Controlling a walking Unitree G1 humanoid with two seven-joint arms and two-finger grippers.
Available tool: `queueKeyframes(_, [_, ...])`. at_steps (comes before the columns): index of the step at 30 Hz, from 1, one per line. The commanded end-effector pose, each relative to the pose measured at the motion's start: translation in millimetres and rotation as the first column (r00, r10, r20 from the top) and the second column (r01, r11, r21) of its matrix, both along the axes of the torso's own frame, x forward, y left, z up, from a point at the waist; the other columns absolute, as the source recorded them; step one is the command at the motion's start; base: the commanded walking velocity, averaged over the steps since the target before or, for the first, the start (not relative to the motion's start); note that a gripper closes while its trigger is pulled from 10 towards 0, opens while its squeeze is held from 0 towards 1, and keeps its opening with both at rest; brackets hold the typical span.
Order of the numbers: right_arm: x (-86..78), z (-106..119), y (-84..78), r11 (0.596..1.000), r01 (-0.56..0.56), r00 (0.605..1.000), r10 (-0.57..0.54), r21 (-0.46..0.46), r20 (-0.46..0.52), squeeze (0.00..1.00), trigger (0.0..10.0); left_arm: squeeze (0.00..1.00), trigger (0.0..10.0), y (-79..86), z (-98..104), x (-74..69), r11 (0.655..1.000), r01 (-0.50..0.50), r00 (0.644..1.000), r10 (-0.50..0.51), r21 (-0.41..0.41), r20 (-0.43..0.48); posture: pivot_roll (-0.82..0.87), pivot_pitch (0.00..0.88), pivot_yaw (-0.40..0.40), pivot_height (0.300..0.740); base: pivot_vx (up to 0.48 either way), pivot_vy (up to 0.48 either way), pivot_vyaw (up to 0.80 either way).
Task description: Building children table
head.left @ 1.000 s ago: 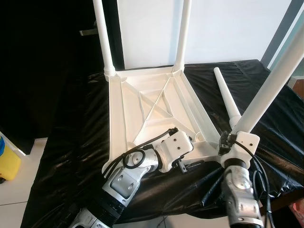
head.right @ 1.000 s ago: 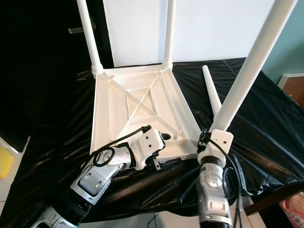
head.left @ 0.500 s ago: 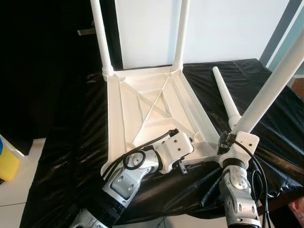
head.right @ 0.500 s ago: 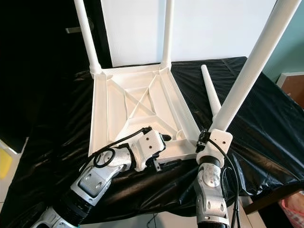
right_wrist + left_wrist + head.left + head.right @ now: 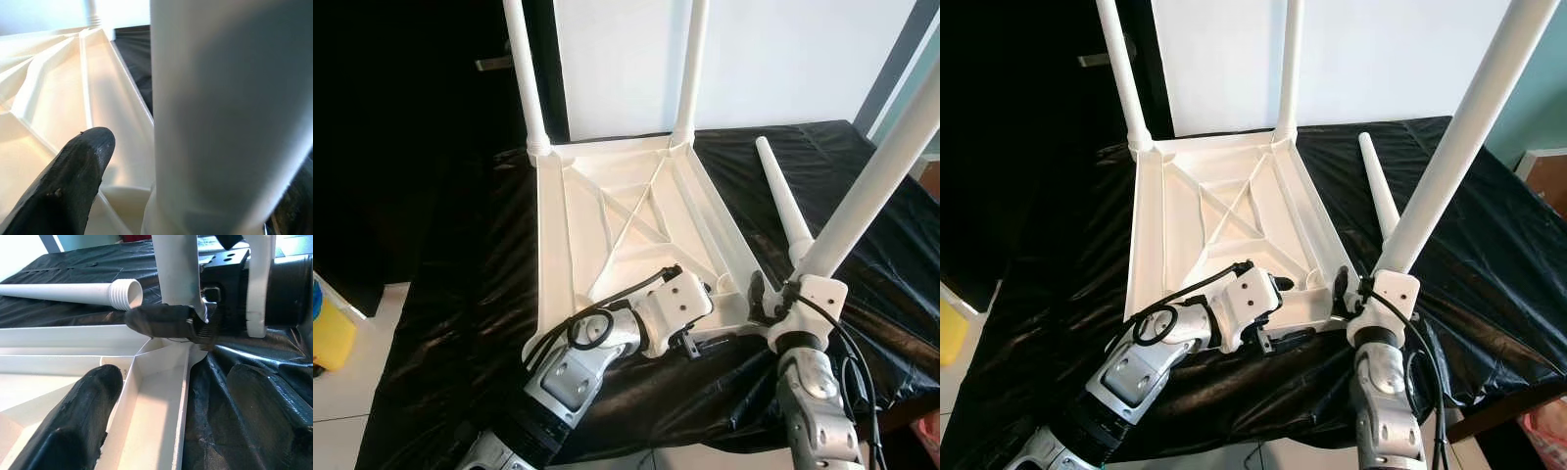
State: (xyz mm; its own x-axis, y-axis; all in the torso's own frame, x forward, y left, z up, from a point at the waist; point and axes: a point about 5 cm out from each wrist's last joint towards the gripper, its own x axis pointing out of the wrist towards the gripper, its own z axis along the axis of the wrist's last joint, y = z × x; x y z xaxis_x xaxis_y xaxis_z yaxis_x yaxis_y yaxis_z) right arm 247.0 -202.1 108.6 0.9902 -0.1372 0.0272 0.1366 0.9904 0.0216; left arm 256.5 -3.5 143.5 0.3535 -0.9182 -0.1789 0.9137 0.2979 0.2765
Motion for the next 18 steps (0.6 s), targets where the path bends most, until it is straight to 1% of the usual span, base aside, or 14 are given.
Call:
queueKeyframes(1, [-2.0, 3, -3.8, 0.998, -0.055, 0.998, 0.055, -0.006, 0.017, 0.00, 10.0, 0.00, 10.0, 1.7, 2, 0.7, 1.000, -0.015, 1.000, 0.015, -0.002, 0.009, -0.08, 0.000, 0.002, 0.740, 0.000, 0.000, 0.00])
queueKeyframes(3, [-3.0, 4, -13.0, 0.989, -0.141, 0.990, 0.141, -0.049, 0.009, 0.00, 10.0, 0.00, 10.0, 2.0, 3, 1.5, 1.000, -0.016, 1.000, 0.016, -0.002, 0.010, -0.08, 0.000, 0.004, 0.740, 0.000, 0.000, 0.00])
queueKeyframes(5, [-2.7, 5, -17.1, 0.981, -0.183, 0.983, 0.183, -0.065, 0.001, 0.00, 10.0, 0.00, 10.0, 2.1, 3, 1.8, 1.000, -0.015, 1.000, 0.016, -0.002, 0.010, -0.08, 0.000, 0.004, 0.740, 0.000, 0.000, 0.00])
queueKeyframes(6, [-2.7, 5, -17.1, 0.981, -0.183, 0.983, 0.183, -0.065, 0.001, 0.00, 10.0, 0.00, 10.0, 2.1, 3, 1.8, 1.000, -0.015, 1.000, 0.016, -0.002, 0.010, -0.08, 0.000, 0.004, 0.740, 0.000, 0.000, 0.00])
queueKeyframes(7, [-1.3, 6, -21.7, 0.946, -0.310, 0.951, 0.309, -0.098, -0.030, 0.00, 10.0, 0.00, 10.0, 1.1, 3, 2.3, 1.000, -0.011, 1.000, 0.011, -0.002, 0.013, -0.09, 0.000, 0.006, 0.740, 0.000, 0.000, 0.00])
queueKeyframes(8, [-1.3, 6, -21.7, 0.946, -0.310, 0.951, 0.309, -0.098, -0.030, 0.00, 10.0, 0.00, 10.0, 1.1, 3, 2.3, 1.000, -0.011, 1.000, 0.011, -0.002, 0.013, -0.09, 0.000, 0.006, 0.740, 0.000, 0.000, 0.00])
queueKeyframes(9, [-0.6, 6, -24.0, 0.921, -0.374, 0.928, 0.370, -0.114, -0.052, 0.00, 10.0, 0.00, 10.0, 0.9, 4, 2.7, 1.000, -0.009, 1.000, 0.010, -0.002, 0.015, -0.09, 0.000, 0.005, 0.740, 0.000, 0.000, 0.00])
queueKeyframes(10, [-0.3, 6, -25.7, 0.903, -0.413, 0.911, 0.408, -0.121, -0.067, 0.00, 10.0, 0.00, 10.0, 0.6, 4, 3.0, 1.000, -0.009, 1.000, 0.009, -0.002, 0.016, -0.09, 0.000, 0.004, 0.740, 0.000, 0.000, 0.00])
queueKeyframes(11, [-0.3, 6, -25.7, 0.903, -0.413, 0.911, 0.408, -0.121, -0.067, 0.00, 10.0, 0.00, 10.0, 0.6, 4, 3.0, 1.000, -0.009, 1.000, 0.009, -0.002, 0.016, -0.09, 0.000, 0.004, 0.740, 0.000, 0.000, 0.00])
queueKeyframes(14, [7.0, 9, -32.7, 0.847, -0.511, 0.859, 0.496, -0.147, -0.125, 0.00, 10.0, 0.00, 10.0, 1.5, 5, 5.1, 1.000, -0.014, 1.000, 0.014, -0.002, 0.020, -0.08, 0.000, -0.001, 0.740, 0.000, 0.000, 0.00])
queueKeyframes(16, [7.0, 9, -32.7, 0.847, -0.511, 0.859, 0.496, -0.147, -0.125, 0.00, 10.0, 0.00, 10.0, 1.5, 5, 5.1, 1.000, -0.014, 1.000, 0.014, -0.002, 0.020, -0.08, 0.000, -0.001, 0.740, 0.000, 0.000, 0.00])
queueKeyframes(17, [10.2, 8, -34.8, 0.830, -0.535, 0.844, 0.517, -0.154, -0.144, 0.00, 10.0, 0.00, 10.0, 1.6, 5, 5.6, 1.000, -0.017, 1.000, 0.017, -0.002, 0.021, -0.08, 0.000, -0.005, 0.740, 0.000, 0.000, 0.00])
queueKeyframes(18, [10.2, 8, -34.8, 0.830, -0.535, 0.844, 0.517, -0.154, -0.144, 0.00, 10.0, 0.00, 10.0, 1.6, 5, 5.6, 1.000, -0.017, 1.000, 0.017, -0.002, 0.021, -0.08, 0.000, -0.005, 0.740, 0.000, 0.000, 0.00])
